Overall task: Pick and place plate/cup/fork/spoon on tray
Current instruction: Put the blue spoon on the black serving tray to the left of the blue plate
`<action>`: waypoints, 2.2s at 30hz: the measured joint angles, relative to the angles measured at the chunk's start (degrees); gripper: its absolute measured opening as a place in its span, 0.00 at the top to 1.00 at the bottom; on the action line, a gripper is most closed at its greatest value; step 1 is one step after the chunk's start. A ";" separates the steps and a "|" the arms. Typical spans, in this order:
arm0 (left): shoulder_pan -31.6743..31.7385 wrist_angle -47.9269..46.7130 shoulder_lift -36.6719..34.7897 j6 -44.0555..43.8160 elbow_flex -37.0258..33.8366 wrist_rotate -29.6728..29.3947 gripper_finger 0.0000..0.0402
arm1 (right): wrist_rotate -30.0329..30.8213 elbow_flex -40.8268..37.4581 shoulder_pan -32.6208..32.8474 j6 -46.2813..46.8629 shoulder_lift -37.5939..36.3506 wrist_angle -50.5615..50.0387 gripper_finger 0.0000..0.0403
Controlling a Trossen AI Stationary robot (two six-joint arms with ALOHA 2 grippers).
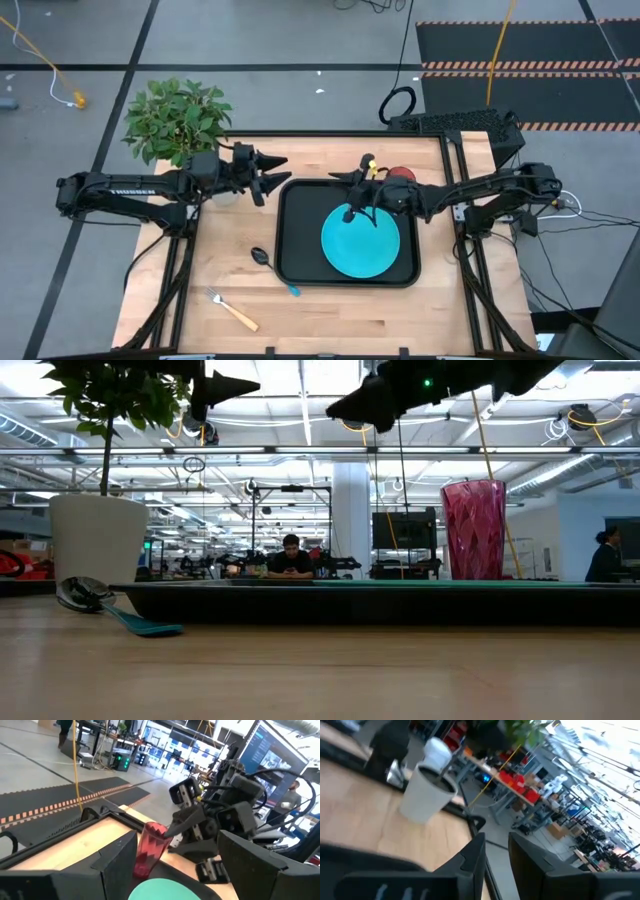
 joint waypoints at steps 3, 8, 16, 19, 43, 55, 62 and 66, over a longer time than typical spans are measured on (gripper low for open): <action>0.00 -0.15 -0.02 0.59 0.00 0.02 0.31 | 0.00 0.00 0.00 -1.23 0.00 -3.02 0.81; 0.02 0.28 0.00 0.81 0.00 0.02 0.31 | 0.07 0.00 0.47 -1.95 0.00 -5.56 0.81; 0.01 -2.21 0.22 2.08 0.02 0.36 0.31 | 0.08 0.00 0.79 -5.86 0.00 -5.68 0.81; -0.02 -2.59 0.26 1.50 0.02 3.52 0.31 | 0.08 0.00 0.56 -6.77 0.01 -5.71 0.81; -1.56 -5.77 0.67 4.63 0.04 1.67 0.31 | 0.26 0.00 0.24 -7.06 0.00 -8.60 0.81; -11.60 -41.83 3.88 -11.01 10.82 -6.17 0.31 | 0.55 0.00 -1.67 -7.89 0.02 -9.40 0.81; -16.47 -70.99 18.22 -16.32 28.38 -6.57 0.31 | 6.79 0.00 -1.73 -7.73 0.02 -9.73 0.81; -18.72 -78.56 27.08 -16.12 32.70 -4.11 0.31 | 10.05 0.00 -1.04 -7.71 0.02 -10.56 0.81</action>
